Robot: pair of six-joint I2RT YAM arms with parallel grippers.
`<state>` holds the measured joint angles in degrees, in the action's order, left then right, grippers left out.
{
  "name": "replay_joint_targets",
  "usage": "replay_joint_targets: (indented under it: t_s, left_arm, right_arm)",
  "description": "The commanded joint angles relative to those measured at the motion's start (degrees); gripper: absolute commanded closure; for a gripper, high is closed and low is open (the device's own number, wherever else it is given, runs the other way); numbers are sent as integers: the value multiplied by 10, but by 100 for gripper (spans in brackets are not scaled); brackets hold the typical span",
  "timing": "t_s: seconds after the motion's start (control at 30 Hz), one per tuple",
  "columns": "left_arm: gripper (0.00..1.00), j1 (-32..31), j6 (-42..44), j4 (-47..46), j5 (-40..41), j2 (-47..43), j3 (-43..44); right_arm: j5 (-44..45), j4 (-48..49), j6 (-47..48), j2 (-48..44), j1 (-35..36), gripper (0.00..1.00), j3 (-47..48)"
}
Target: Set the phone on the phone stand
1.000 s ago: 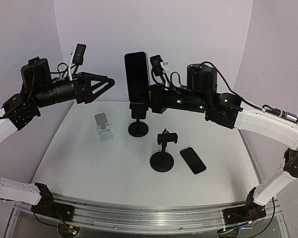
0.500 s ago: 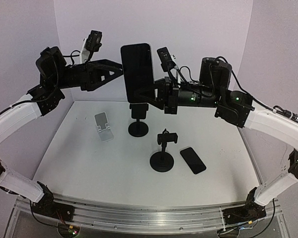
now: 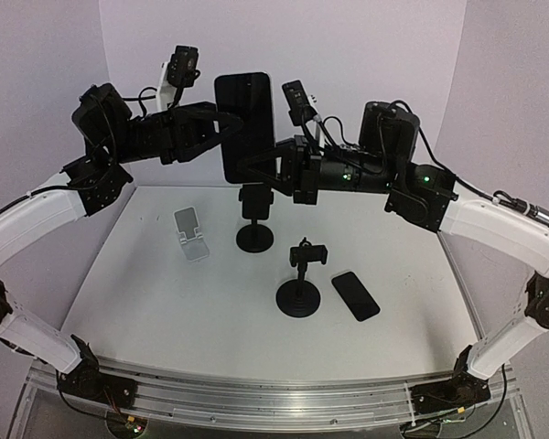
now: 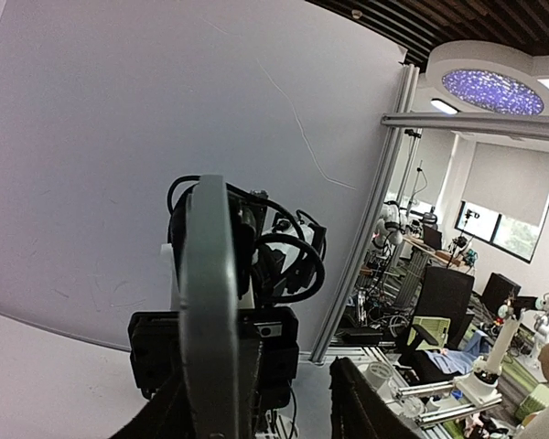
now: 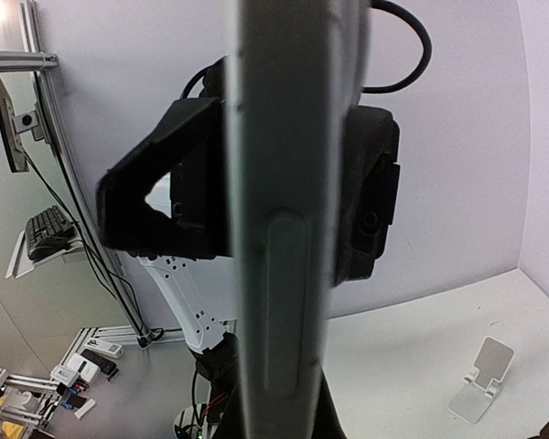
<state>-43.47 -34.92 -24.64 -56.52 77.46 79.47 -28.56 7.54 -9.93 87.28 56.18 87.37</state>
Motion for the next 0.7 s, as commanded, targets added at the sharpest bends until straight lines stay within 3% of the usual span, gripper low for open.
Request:
replay_joint_targets:
  t_s: [0.0,0.1,0.37,0.43,0.53,0.67]
  left_arm:
    - [63,-5,-15,-21,20,7,26]
    - [70,-6,-13,-13,21,12,32]
    - [76,-7,10,30,14,18,57]
    - [81,-7,24,53,9,17,64]
    - [99,-7,32,77,3,15,67]
    - [100,-7,39,91,8,15,68]
  right_arm:
    - [-1,51,-4,0,-3,100,34]
    - [2,50,-8,1,-3,100,33]
    - [3,35,-10,7,-3,100,30]
    - [7,31,-8,2,-3,100,26]
    - [9,27,-7,-3,-2,100,24]
    - [9,21,-7,-5,-3,100,26]
